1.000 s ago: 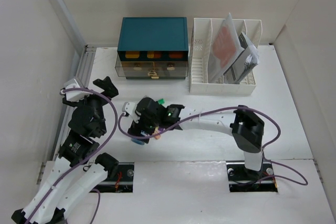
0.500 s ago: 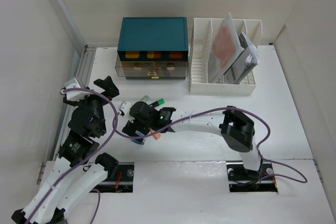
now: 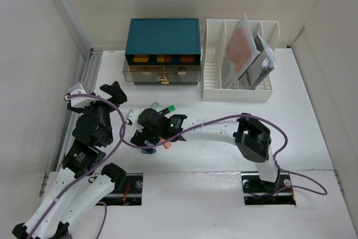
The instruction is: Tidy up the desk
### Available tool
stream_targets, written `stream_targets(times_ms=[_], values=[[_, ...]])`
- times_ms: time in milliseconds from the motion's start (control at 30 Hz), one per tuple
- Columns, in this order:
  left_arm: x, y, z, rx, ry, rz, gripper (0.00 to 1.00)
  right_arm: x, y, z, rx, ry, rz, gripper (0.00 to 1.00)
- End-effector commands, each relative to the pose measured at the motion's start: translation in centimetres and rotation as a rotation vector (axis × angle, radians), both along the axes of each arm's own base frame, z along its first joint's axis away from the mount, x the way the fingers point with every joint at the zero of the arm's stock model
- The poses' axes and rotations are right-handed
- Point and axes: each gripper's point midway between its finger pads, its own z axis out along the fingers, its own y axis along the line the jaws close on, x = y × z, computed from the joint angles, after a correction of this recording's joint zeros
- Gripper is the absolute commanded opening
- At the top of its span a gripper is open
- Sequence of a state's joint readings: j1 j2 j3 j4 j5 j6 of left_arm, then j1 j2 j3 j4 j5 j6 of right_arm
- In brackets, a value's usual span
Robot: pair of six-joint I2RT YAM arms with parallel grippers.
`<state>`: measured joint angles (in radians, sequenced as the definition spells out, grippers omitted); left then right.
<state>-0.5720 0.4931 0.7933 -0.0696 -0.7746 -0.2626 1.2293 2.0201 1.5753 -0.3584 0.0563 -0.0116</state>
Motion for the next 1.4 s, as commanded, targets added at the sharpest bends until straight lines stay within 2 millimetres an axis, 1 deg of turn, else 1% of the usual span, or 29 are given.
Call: stream_targets(times_ms=[0, 33, 67, 100, 133, 167, 200, 233, 267, 333, 367, 500, 533, 567, 600, 700, 767, 833, 867, 933, 1000, 1033, 1100, 1133, 1300, 1333, 1367], values=[[-0.2, 0.2, 1.3, -0.02, -0.054, 0.003, 0.99, -0.7, 0.7, 2.7, 0.065, -0.002, 0.058, 1.0], [-0.1, 0.2, 0.9, -0.015, -0.046, 0.003, 0.99, -1.1, 0.8, 2.7, 0.068, 0.006, 0.088, 1.0], [-0.1, 0.2, 0.9, -0.015, -0.046, 0.003, 0.99, -1.3, 0.9, 3.5, 0.083, 0.003, 0.107, 1.0], [-0.1, 0.2, 0.9, -0.015, -0.046, 0.003, 0.99, -1.5, 0.9, 3.2, 0.082, -0.002, 0.133, 1.0], [-0.1, 0.2, 0.9, -0.015, -0.046, 0.003, 0.99, -1.8, 0.8, 3.6, 0.087, -0.006, 0.153, 1.0], [-0.1, 0.2, 0.9, -0.015, -0.046, 0.003, 0.99, -2.1, 1.0, 4.6, 0.113, -0.009, 0.188, 1.0], [-0.1, 0.2, 0.9, -0.015, -0.046, 0.003, 0.99, -2.4, 0.9, 4.2, 0.104, -0.008, 0.21, 1.0], [-0.1, 0.2, 0.9, -0.015, -0.046, 0.003, 0.99, -2.5, 0.9, 4.7, 0.11, -0.029, 0.242, 1.0], [-0.1, 0.2, 0.9, -0.015, -0.046, 0.003, 0.99, -3.0, 0.8, 4.3, 0.106, -0.018, 0.277, 1.0], [-0.1, 0.2, 0.9, -0.015, -0.046, 0.003, 0.99, -3.3, 0.9, 4.4, 0.107, -0.033, 0.331, 1.0], [-0.1, 0.2, 0.9, -0.015, -0.046, 0.003, 0.99, -3.8, 1.0, 4.4, 0.115, -0.022, 0.361, 1.0], [-0.3, 0.3, 1.1, -0.02, -0.054, 0.003, 0.99, -4.1, 0.6, 3.8, 0.106, 0.011, 0.417, 1.0], [-0.3, 0.3, 1.1, -0.02, -0.054, 0.003, 0.99, -4.3, 0.5, 3.2, 0.094, 0.021, 0.432, 1.0], [-0.3, 0.3, 1.1, -0.02, -0.054, 0.003, 0.99, -3.8, 0.3, 3.2, 0.092, 0.014, 0.429, 1.0], [-0.3, 0.3, 1.1, -0.02, -0.054, 0.003, 0.99, -4.0, 0.4, 3.2, 0.096, 0.02, 0.436, 1.0], [-0.3, 0.3, 1.1, -0.02, -0.054, 0.003, 0.99, -4.0, 0.4, 2.0, 0.075, 0.033, 0.435, 1.0], [-0.3, 0.1, 1.1, -0.019, -0.054, -0.006, 0.99, -3.7, 0.3, 2.0, 0.068, 0.022, 0.422, 1.0], [-0.3, 0.1, 1.1, -0.019, -0.054, -0.006, 0.99, -3.5, 0.2, 0.7, 0.043, 0.029, 0.414, 1.0], [-0.3, 0.1, 1.1, -0.019, -0.054, -0.006, 0.99, -3.3, 0.2, 0.7, 0.039, 0.022, 0.407, 1.0], [-0.3, 0.1, 1.1, -0.019, -0.054, -0.006, 0.99, -3.3, 0.2, -0.4, 0.021, 0.034, 0.407, 1.0], [-0.5, 0.3, 1.3, -0.024, -0.062, -0.006, 0.99, -3.3, 0.2, -0.4, 0.021, 0.034, 0.407, 1.0], [-0.5, 0.3, 1.3, -0.024, -0.062, -0.006, 0.99, -3.3, 0.1, -0.9, 0.012, 0.039, 0.406, 1.0], [-0.5, 0.3, 1.3, -0.024, -0.062, -0.006, 0.99, -3.3, 0.1, -0.9, 0.012, 0.04, 0.406, 1.0], [-0.5, 0.3, 1.3, -0.024, -0.062, -0.006, 0.99, -3.2, 0.1, -1.4, 0.002, 0.045, 0.394, 1.0], [-0.5, 0.3, 1.3, -0.024, -0.062, -0.006, 0.99, -2.4, 0.4, -1.5, 0.004, 0.014, 0.371, 1.0], [-0.5, 0.3, 1.3, -0.024, -0.062, -0.006, 0.99, -2.5, 0.4, -2.1, -0.005, 0.019, 0.371, 1.0], [-0.5, 0.3, 1.3, -0.024, -0.062, -0.006, 0.99, -2.3, 0.4, -2.1, -0.009, 0.013, 0.364, 1.0]])
